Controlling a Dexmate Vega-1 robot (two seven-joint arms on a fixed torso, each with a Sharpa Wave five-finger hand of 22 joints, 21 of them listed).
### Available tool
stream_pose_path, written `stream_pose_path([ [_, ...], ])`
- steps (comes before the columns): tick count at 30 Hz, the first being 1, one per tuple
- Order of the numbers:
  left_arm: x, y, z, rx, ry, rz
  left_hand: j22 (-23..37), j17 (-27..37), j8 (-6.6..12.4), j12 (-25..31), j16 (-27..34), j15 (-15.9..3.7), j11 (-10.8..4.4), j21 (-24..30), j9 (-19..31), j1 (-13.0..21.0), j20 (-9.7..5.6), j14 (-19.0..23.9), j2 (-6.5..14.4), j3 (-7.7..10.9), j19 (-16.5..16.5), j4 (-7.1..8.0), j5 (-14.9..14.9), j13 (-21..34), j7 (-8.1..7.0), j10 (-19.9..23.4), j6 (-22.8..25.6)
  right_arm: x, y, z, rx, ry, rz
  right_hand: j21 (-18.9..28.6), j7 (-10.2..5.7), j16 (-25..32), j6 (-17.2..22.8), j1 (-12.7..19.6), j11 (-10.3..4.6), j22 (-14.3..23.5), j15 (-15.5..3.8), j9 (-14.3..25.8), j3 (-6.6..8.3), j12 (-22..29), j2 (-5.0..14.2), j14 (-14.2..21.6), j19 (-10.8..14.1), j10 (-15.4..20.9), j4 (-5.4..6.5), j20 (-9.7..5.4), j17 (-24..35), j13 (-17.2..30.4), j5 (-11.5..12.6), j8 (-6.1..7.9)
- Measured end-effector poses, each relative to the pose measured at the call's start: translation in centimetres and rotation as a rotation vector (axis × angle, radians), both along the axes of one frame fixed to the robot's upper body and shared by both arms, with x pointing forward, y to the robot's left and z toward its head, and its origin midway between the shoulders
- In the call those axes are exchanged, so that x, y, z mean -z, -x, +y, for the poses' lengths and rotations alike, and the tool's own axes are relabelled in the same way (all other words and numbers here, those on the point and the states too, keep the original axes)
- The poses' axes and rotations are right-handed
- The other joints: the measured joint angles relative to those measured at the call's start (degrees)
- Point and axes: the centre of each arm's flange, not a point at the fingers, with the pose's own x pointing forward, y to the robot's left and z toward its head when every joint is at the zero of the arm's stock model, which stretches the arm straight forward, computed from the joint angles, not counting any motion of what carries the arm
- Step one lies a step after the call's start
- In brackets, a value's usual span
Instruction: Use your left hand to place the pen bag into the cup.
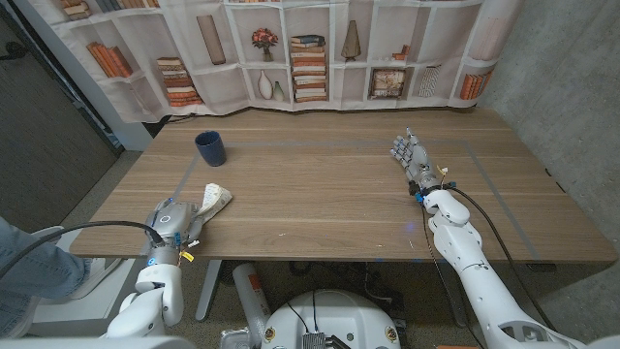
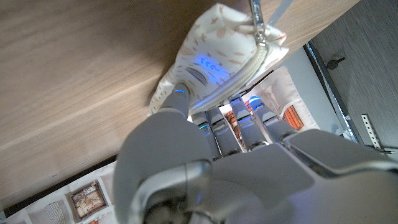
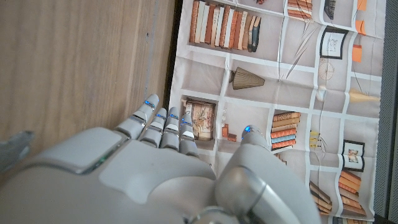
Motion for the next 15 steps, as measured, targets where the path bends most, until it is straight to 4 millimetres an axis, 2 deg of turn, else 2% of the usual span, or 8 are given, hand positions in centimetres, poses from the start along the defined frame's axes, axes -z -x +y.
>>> stream_pose_path([
  [15,-1.4,0.6,-0.3,0.008,0.023,-0.043,0.0,0.0,0.0,-0.8,0.0,-0.03,-0.18,0.0,0.0,0.0,0.31,0.8,0.0,0.23,0.3,0.24,-1.1,0.0,0.19,0.2,0.2,0.1,0.3,-0.5,0.0,-0.011,-0.007,-0.4,0.22,0.0,0.2,0.0,0.0,0.0,0.0,0.0,0.0,0.0,0.0,0.0,0.0,0.0,0.0,0.0,0.0,0.0,0.0,0.0],
])
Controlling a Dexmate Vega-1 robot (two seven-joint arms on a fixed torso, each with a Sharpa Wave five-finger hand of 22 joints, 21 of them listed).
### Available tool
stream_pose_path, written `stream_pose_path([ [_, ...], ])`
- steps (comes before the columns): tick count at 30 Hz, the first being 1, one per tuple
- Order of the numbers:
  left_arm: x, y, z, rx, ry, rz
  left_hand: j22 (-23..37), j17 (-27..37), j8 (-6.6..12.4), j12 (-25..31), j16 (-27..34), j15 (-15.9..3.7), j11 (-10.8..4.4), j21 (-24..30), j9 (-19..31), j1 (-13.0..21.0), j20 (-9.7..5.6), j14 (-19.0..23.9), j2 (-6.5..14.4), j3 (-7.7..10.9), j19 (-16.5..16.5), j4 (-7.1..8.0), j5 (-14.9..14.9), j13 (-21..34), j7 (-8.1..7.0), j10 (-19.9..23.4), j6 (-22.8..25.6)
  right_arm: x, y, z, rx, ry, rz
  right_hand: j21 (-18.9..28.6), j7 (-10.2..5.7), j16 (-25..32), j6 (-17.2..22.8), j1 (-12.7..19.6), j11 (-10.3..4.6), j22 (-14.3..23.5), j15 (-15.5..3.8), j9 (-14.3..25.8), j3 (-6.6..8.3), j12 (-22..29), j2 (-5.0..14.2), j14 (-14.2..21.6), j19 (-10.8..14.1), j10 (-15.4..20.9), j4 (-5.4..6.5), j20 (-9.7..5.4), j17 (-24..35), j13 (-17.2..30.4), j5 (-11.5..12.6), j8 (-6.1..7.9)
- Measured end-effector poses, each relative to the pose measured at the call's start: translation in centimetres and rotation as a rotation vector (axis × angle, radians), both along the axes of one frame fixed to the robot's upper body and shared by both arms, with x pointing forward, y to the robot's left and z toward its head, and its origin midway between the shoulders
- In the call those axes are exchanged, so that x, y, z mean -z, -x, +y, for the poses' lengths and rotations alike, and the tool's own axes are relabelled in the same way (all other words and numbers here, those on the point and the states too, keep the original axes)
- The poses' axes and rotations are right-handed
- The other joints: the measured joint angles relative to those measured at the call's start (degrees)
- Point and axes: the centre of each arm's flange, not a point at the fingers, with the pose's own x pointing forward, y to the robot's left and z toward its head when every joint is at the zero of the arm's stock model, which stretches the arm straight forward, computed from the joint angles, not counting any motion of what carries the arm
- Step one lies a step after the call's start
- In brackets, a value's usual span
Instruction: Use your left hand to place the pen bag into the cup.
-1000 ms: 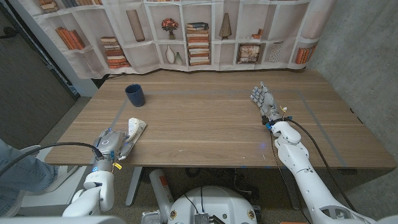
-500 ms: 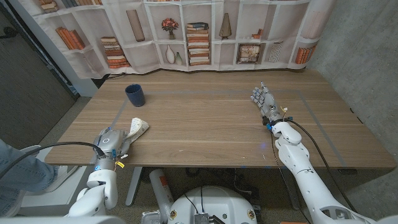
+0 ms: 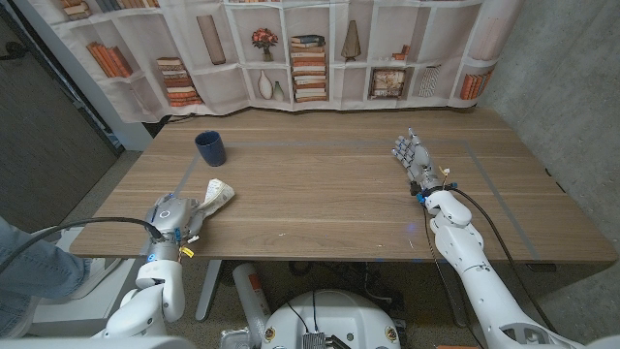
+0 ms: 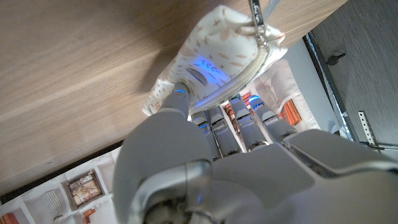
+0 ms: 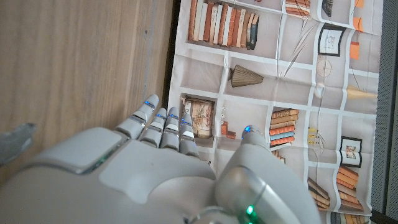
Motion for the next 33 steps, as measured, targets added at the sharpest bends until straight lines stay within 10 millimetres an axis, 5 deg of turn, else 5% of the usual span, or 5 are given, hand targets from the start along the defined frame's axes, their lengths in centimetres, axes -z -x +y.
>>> stream_pose_path([
  [33,-3.1,2.0,0.7,0.025,0.013,-0.082,0.0,0.0,-0.07,-0.8,-0.3,-0.02,0.3,0.0,-0.1,0.0,-0.62,0.6,0.0,0.47,0.8,0.48,-1.6,0.0,0.22,0.9,0.6,0.1,0.3,0.0,-0.002,-0.011,-0.013,-0.4,0.0,0.0,0.0,0.0,-0.22,0.0,0.31,0.0,-0.24,0.0,0.0,0.3,0.4,0.2,-0.24,0.0,0.0,0.0,0.0,0.0],
])
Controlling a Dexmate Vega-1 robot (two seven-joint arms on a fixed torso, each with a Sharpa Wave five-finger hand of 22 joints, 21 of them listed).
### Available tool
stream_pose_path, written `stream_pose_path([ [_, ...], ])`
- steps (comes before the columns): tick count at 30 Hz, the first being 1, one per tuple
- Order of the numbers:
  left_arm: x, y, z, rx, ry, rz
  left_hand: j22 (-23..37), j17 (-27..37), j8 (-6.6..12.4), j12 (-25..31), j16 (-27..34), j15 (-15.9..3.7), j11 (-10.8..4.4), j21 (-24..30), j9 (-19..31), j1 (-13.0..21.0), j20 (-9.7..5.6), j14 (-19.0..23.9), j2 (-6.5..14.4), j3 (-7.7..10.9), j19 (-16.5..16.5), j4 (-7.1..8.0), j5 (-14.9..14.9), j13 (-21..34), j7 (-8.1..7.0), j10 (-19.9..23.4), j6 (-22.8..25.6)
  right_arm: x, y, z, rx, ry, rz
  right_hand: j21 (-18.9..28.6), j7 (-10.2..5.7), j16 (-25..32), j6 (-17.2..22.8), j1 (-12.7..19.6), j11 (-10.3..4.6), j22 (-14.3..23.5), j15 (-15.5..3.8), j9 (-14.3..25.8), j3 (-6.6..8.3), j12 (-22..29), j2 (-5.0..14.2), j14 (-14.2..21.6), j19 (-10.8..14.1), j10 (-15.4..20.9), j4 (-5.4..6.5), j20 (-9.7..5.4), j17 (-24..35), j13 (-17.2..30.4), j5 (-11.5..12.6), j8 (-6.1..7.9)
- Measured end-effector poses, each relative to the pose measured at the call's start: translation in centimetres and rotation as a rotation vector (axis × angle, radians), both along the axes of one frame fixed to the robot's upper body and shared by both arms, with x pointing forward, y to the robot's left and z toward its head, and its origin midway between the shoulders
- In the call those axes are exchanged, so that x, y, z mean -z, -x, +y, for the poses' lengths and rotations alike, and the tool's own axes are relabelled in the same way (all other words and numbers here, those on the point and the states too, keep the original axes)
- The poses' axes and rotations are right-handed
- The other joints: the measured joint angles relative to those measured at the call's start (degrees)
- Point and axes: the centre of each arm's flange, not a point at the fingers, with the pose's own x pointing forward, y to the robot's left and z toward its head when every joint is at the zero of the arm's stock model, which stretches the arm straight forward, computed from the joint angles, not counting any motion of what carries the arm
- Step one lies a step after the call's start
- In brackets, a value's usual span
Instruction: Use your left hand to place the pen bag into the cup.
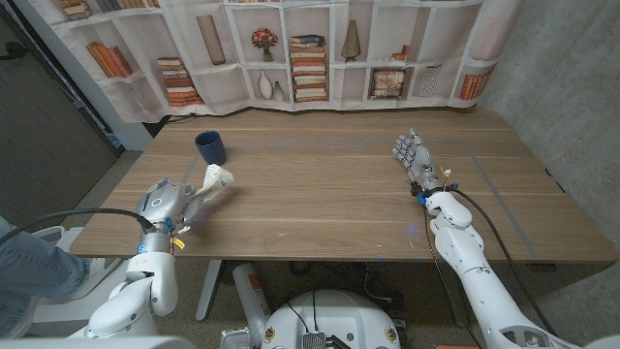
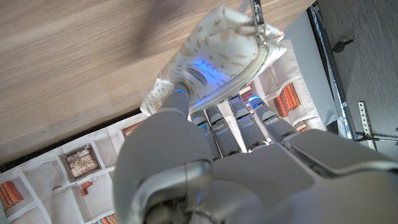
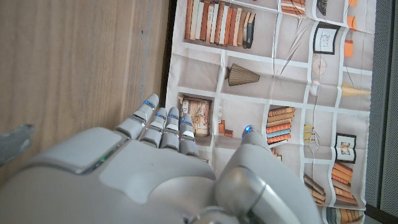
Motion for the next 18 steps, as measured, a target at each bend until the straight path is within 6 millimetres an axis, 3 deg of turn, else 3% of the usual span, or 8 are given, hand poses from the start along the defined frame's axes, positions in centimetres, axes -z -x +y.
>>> stream_pose_path([
  [18,-2.3,1.1,1.3,0.053,0.023,-0.043,0.0,0.0,-0.01,-0.2,0.0,0.01,-0.07,0.0,0.0,0.0,-0.1,0.0,-0.6,-0.24,0.1,0.24,-0.4,0.0,0.01,0.5,0.8,0.0,0.3,0.2,0.003,-0.001,-0.003,-0.4,0.0,0.0,0.0,0.0,0.0,0.0,0.0,0.0,0.0,0.0,0.01,0.0,0.2,0.0,0.0,0.21,0.0,0.0,0.0,0.0],
])
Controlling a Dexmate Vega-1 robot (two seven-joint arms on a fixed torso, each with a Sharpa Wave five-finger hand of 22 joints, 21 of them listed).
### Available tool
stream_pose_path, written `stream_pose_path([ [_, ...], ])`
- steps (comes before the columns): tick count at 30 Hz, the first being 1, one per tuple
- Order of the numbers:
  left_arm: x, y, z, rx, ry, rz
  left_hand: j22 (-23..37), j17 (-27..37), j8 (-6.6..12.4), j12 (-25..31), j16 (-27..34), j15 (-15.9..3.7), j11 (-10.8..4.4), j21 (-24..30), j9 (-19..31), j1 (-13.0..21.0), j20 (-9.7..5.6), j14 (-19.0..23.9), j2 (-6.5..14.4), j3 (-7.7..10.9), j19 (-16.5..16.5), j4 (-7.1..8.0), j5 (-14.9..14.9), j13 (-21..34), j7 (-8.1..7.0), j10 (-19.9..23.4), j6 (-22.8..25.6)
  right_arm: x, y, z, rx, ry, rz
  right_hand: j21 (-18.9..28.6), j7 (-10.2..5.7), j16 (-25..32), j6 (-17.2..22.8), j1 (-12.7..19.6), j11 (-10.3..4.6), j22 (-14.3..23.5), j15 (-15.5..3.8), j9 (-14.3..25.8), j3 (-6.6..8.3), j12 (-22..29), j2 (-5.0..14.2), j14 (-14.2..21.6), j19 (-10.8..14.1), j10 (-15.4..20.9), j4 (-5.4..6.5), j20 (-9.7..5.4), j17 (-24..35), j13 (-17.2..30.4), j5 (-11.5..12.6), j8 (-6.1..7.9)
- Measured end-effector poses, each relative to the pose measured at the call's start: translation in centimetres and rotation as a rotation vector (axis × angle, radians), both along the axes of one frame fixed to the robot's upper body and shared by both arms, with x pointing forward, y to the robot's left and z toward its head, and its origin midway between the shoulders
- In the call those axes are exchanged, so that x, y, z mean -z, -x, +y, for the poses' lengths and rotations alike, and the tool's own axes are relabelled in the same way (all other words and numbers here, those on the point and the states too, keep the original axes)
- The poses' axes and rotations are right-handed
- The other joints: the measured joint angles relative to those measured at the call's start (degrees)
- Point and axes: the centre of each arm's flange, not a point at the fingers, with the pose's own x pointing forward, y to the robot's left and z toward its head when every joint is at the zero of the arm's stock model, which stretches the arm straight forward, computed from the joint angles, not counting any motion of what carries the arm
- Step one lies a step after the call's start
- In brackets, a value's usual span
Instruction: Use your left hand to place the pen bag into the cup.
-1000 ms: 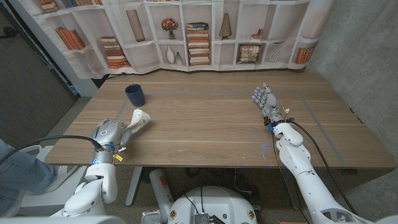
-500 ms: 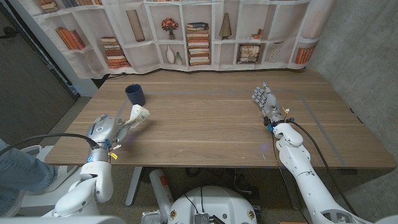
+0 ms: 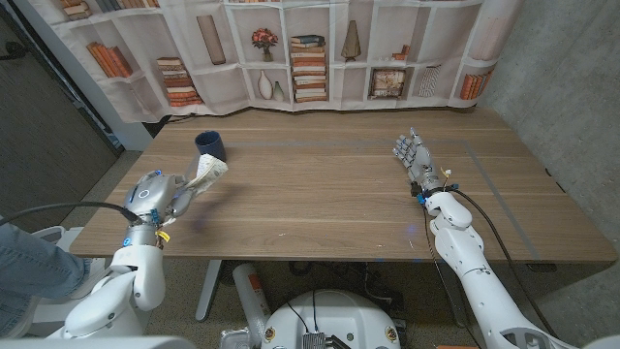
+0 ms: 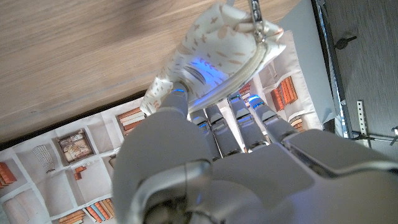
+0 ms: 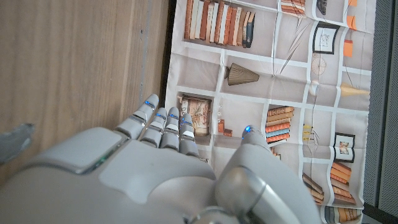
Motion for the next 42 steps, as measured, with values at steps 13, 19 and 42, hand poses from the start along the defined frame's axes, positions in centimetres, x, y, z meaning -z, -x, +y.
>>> stream_pose_path([
  [13,-1.6,0.8,1.6,0.018,0.03,-0.032,0.0,0.0,0.0,0.0,0.0,-0.06,-0.01,0.0,0.0,-0.3,-0.53,0.6,-0.3,0.0,-0.1,0.0,-0.5,0.3,-0.11,0.6,0.5,-0.4,-0.1,0.1,0.003,0.004,-0.003,-0.2,0.0,0.0,0.0,-0.5,0.0,0.0,0.0,0.0,0.2,0.0,0.45,0.0,0.0,0.0,-0.2,0.0,0.0,0.0,0.0,0.0],
  [19,-2.2,0.9,2.1,0.018,0.031,-0.037,0.0,0.0,-0.01,0.0,0.0,-0.03,-0.22,-0.3,0.0,-0.1,-0.53,0.6,-0.5,0.0,-0.1,0.0,-0.5,0.3,0.29,1.2,0.9,-0.5,-0.2,0.1,0.005,0.004,-0.002,-0.4,0.0,0.0,0.0,-0.5,0.0,0.3,0.0,0.0,0.25,0.0,0.45,0.0,0.0,0.0,-0.25,0.0,0.0,0.0,0.0,0.0],
  [42,-5.3,1.2,3.2,-0.021,-0.002,-0.052,0.0,0.0,-0.01,-0.2,-0.5,-0.01,-0.61,-0.3,0.0,0.2,-0.92,2.0,-1.3,0.64,0.3,-0.31,-0.5,0.3,-0.21,2.8,2.6,0.0,-0.9,0.0,-0.001,0.005,0.018,-0.9,0.21,0.0,0.2,-0.5,0.21,0.3,-0.01,0.0,0.09,0.0,0.45,0.0,0.3,0.4,-0.4,-0.31,0.0,0.0,0.0,0.0],
])
